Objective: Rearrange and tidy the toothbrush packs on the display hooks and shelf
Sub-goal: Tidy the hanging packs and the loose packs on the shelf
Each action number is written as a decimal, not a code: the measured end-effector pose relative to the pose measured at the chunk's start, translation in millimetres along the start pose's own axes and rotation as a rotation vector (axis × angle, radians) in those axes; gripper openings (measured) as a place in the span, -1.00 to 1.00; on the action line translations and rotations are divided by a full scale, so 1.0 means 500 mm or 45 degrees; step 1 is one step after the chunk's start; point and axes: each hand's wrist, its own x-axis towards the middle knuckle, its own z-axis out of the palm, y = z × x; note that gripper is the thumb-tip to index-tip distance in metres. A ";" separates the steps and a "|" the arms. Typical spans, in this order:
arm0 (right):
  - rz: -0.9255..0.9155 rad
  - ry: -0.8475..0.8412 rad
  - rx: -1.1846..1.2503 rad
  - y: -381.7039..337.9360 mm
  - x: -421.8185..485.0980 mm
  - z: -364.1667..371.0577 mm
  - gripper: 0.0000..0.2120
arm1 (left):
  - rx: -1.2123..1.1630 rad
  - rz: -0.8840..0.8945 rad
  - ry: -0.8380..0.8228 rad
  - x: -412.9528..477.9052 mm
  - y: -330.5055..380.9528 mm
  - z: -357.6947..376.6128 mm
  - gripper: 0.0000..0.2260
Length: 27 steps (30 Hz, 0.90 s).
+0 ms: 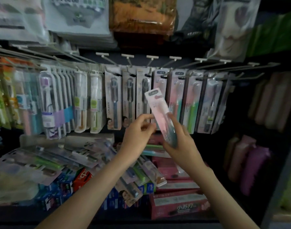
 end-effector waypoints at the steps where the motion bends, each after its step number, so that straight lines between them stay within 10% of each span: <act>1: 0.015 0.019 -0.032 0.009 0.014 -0.010 -0.21 | 0.108 0.035 0.011 0.011 0.003 0.001 -0.72; 10: 0.012 0.129 -0.251 0.054 0.169 0.003 -0.24 | 0.996 0.240 0.118 0.107 -0.048 -0.017 -0.31; 21: 0.149 0.007 -0.307 0.063 0.154 0.087 -0.23 | 1.191 0.077 -0.139 0.040 -0.109 -0.015 -0.44; 27: 0.242 -0.697 -0.104 0.083 -0.003 0.178 -0.32 | 1.370 -0.098 -0.326 -0.077 -0.165 -0.057 -0.52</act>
